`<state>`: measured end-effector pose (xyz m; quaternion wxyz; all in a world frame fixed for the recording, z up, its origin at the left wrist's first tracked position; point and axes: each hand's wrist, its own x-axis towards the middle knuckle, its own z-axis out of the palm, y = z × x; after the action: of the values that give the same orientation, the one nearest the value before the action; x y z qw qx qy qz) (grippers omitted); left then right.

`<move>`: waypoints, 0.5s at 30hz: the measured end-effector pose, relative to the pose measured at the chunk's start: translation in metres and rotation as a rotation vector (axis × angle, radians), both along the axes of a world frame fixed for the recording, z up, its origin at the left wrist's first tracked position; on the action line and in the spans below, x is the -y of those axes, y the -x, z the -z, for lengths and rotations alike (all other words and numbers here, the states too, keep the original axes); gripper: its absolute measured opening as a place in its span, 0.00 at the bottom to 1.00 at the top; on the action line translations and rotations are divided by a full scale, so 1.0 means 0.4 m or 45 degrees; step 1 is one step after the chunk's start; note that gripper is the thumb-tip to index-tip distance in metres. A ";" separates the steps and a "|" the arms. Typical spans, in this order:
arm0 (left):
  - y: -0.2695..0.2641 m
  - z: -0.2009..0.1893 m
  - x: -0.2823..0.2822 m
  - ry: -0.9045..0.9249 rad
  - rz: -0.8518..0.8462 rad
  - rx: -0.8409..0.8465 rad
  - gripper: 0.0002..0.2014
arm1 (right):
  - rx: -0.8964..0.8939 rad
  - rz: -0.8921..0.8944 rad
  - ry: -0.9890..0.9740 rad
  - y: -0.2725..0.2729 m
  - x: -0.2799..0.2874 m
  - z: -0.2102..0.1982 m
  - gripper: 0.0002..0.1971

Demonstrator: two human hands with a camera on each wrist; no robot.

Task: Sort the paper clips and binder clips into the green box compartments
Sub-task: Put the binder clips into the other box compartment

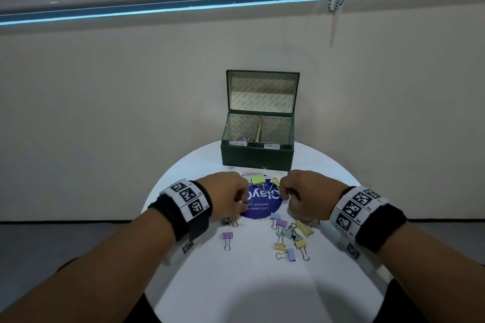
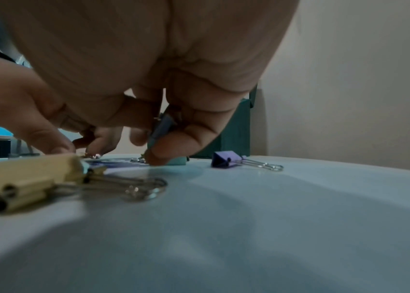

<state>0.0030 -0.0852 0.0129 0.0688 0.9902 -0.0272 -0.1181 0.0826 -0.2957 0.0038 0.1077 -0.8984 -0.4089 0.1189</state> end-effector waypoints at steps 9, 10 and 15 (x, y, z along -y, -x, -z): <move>0.027 -0.002 -0.026 0.218 -0.033 0.284 0.11 | -0.139 -0.074 0.060 0.011 -0.024 0.007 0.10; 0.030 -0.002 -0.029 0.207 -0.018 0.276 0.12 | -0.142 -0.074 0.102 0.012 -0.029 0.008 0.12; 0.048 -0.004 -0.035 0.105 -0.020 0.161 0.14 | -0.030 -0.100 0.240 0.017 -0.051 0.014 0.14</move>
<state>-0.0162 -0.0712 0.0144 0.1087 0.9922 -0.0287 -0.0537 0.0757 -0.2754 -0.0020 0.0228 -0.8864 -0.4295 0.1714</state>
